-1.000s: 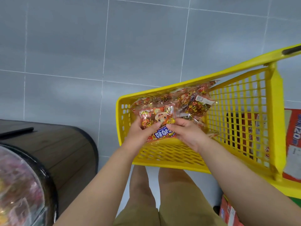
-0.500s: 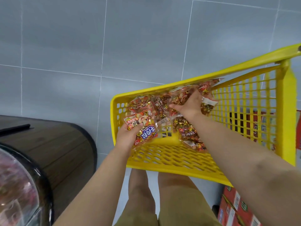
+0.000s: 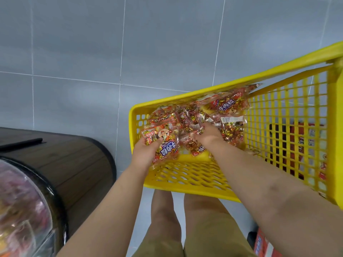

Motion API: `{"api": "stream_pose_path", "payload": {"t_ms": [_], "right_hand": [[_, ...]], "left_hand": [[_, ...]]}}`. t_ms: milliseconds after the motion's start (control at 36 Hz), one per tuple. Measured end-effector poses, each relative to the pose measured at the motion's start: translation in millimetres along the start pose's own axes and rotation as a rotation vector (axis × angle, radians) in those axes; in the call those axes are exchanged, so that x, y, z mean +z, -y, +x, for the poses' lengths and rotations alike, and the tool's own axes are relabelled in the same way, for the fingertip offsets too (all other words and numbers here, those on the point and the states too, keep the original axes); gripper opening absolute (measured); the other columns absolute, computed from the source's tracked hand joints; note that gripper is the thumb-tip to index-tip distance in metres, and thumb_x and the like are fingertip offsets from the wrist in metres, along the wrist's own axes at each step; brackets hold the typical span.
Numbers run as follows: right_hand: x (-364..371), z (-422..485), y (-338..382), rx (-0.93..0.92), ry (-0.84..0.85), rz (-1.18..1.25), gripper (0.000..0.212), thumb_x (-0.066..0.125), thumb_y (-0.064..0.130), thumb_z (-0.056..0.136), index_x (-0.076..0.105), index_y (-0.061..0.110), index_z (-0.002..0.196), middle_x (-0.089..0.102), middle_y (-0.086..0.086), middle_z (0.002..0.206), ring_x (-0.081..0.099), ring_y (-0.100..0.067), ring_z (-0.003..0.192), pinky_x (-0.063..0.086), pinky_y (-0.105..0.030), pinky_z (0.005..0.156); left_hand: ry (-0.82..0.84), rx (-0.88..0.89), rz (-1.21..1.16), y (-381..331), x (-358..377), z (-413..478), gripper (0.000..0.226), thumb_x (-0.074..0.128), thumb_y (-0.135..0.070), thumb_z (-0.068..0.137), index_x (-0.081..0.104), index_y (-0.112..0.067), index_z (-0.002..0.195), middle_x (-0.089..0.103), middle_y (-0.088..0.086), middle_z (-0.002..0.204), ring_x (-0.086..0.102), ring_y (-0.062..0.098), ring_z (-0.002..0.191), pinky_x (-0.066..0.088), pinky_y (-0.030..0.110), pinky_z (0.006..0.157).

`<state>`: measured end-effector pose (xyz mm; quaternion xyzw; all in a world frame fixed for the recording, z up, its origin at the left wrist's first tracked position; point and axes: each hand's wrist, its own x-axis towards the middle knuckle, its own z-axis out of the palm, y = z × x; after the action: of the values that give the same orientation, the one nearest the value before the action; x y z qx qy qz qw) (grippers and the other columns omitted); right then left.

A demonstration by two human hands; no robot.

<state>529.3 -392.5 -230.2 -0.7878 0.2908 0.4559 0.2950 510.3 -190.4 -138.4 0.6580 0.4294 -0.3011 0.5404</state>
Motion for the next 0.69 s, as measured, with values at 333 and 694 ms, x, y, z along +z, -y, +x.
{"api": "stream_pose_path", "payload": {"t_ms": [333,694], "right_hand": [[-61,-62,-37,-0.323,-0.061,0.414,0.033,0.07,0.051,0.074,0.064,0.031,0.101,0.068,-0.009,0.086,0.065,-0.021,0.066,0.052,-0.029,0.063],[-57,-63,-2,-0.251,-0.095,0.616,0.01,0.054,0.048,0.089,0.06,0.039,0.09,0.06,0.026,0.086,0.058,0.002,0.082,0.04,-0.012,0.061]], "left_hand": [[0.013,0.033,0.091,0,12,-6,0.047,0.065,-0.04,0.088,0.052,-0.026,0.131,0.061,-0.004,0.123,0.059,0.022,0.116,0.048,0.047,0.1],[0.251,0.012,0.104,-4,34,-10,0.099,0.086,-0.05,0.051,0.044,-0.026,0.137,0.055,-0.003,0.136,0.053,0.021,0.125,0.045,0.042,0.103]]}}
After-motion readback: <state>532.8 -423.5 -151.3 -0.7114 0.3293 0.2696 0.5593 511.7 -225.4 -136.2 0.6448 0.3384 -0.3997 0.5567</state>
